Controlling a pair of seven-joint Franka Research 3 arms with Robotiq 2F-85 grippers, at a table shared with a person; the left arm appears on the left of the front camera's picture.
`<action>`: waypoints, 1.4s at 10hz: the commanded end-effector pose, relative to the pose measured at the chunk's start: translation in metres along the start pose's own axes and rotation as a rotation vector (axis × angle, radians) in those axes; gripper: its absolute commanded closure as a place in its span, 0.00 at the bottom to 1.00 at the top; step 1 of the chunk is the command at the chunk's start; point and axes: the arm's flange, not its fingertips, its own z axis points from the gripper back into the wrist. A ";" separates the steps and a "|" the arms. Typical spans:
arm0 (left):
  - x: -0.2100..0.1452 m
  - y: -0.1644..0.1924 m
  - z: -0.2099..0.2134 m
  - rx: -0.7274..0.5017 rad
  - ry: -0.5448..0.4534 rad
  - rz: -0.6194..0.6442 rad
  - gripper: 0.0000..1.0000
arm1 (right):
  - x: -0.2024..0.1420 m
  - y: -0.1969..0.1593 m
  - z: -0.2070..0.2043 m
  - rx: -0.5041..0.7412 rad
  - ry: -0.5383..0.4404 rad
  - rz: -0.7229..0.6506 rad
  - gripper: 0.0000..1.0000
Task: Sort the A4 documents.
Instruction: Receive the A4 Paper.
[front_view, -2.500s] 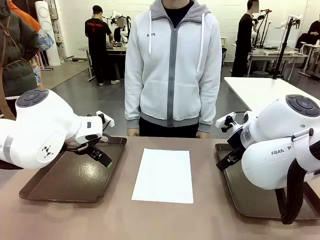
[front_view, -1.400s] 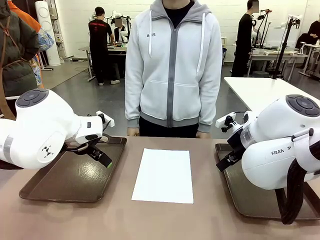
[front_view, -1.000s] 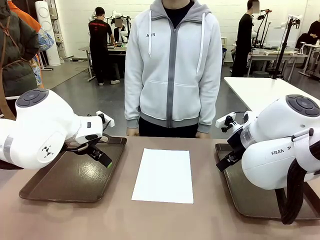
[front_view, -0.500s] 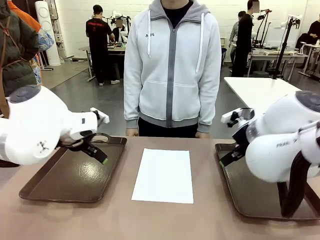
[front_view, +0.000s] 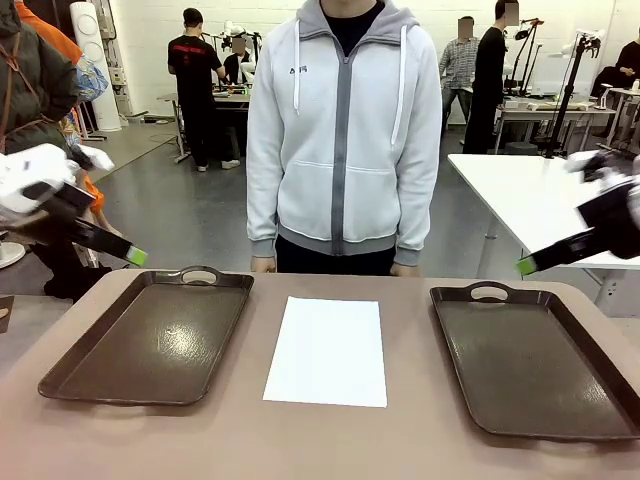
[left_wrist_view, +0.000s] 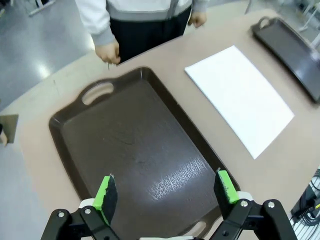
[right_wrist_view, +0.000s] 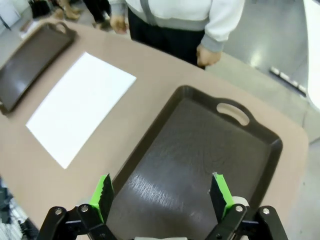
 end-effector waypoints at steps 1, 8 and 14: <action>-0.026 -0.013 0.023 -0.070 -0.060 -0.027 0.00 | -0.034 -0.003 0.032 0.095 -0.099 -0.003 0.00; -0.028 -0.022 0.041 -0.125 -0.056 -0.081 0.00 | -0.047 -0.022 0.071 0.200 -0.201 -0.020 0.00; -0.028 -0.031 0.032 -0.143 -0.054 -0.071 0.00 | -0.042 -0.023 0.061 0.186 -0.148 -0.020 0.00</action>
